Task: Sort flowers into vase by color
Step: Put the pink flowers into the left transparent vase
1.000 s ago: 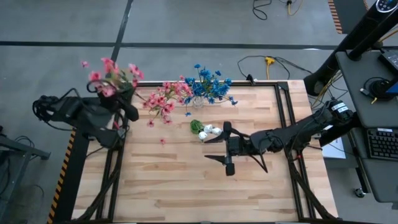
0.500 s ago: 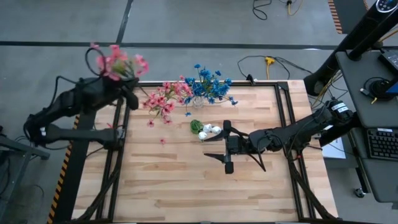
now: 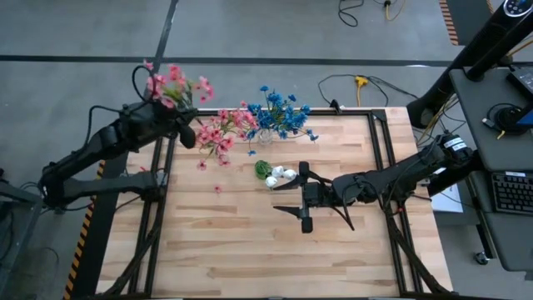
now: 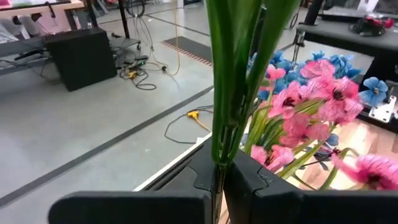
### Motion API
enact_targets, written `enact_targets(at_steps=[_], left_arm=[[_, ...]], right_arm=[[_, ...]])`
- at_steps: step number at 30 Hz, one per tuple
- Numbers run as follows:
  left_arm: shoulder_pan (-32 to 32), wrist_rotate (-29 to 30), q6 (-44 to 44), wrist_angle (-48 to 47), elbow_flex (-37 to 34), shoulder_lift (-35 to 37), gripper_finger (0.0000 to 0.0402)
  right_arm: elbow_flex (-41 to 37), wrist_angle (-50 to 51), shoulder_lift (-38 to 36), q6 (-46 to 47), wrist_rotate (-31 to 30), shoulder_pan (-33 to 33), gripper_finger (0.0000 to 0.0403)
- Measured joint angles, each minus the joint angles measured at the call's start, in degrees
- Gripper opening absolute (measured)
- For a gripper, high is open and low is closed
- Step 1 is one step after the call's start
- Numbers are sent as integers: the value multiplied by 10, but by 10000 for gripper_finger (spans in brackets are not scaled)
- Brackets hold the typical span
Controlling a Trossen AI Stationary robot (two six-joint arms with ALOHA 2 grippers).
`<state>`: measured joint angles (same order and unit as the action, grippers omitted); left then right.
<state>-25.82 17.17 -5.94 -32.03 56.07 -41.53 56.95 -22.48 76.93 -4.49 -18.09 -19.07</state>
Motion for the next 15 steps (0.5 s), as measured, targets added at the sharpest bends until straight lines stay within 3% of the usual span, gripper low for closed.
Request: enact_targets(at_steps=[15], left_arm=[[0,-17,-24,83,-118,33,0]], right_arm=[[0,0,0,0,0,0,224]])
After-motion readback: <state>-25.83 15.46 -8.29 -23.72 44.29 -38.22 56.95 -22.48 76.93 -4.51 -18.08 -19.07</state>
